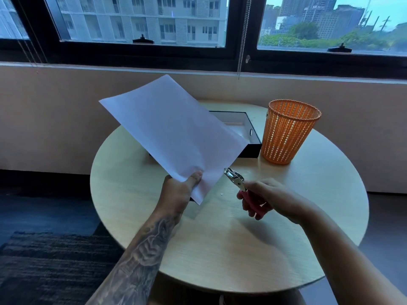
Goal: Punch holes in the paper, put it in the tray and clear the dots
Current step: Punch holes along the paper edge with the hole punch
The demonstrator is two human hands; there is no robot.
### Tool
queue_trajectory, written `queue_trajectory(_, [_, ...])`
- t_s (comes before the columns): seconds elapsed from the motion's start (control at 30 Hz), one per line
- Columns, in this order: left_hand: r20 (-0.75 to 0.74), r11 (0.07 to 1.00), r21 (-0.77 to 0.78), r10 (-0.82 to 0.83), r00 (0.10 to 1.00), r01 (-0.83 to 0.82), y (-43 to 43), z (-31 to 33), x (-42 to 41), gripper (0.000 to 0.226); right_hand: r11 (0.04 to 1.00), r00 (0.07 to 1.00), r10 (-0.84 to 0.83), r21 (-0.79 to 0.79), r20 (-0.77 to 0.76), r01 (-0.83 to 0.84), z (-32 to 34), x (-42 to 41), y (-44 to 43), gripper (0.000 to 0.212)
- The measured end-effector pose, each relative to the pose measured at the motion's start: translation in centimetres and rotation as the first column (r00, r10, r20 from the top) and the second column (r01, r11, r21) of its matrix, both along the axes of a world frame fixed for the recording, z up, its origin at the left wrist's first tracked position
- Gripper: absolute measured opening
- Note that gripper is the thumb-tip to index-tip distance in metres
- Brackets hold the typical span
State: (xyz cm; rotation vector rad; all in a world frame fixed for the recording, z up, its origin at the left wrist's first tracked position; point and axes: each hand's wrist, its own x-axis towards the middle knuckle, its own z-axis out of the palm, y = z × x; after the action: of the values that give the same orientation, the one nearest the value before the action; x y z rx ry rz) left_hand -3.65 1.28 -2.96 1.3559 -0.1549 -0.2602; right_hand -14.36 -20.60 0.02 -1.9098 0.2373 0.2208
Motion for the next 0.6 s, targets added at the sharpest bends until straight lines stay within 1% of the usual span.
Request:
queue_trajectory(0.23, [0.028,0.999,0.001,0.035,0.999,-0.035,0.0,-0.2,0.4,0.011,0.999,1.000,-0.019,-0.047,0.004,0.019,0.3,0.0,0.5,0.044])
queue_trajectory(0.47, [0.038,0.999,0.041,0.018,0.999,-0.019,0.1,-0.2,0.1,0.006,0.995,1.000,0.011,-0.096,0.012,-0.010,0.4,0.4,1.0,0.041])
queue_trajectory(0.6, [0.062,0.999,0.048,0.021,0.998,-0.024,0.1,-0.1,0.0,0.007,0.994,0.999,0.029,-0.107,-0.015,-0.030,0.3,0.9,1.2,0.039])
